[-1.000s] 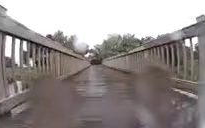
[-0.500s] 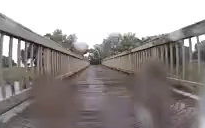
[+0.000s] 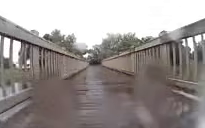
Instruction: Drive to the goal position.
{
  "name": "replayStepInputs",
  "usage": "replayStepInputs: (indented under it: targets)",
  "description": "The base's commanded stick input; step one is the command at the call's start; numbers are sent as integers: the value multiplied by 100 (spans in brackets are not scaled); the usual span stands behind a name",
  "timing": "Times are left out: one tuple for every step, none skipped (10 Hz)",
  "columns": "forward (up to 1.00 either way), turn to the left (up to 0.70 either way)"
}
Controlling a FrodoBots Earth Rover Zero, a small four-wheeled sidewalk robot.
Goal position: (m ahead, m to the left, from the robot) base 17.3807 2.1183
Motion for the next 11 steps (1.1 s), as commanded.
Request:
replayStepInputs:
  targets:
    - [85,0]
    - [85,0]
    - [85,0]
    - [85,0]
    - [85,0]
    - [85,0]
    - [85,0]
    - [85,0]
    - [85,0]
    - [85,0]
    - [85,0]
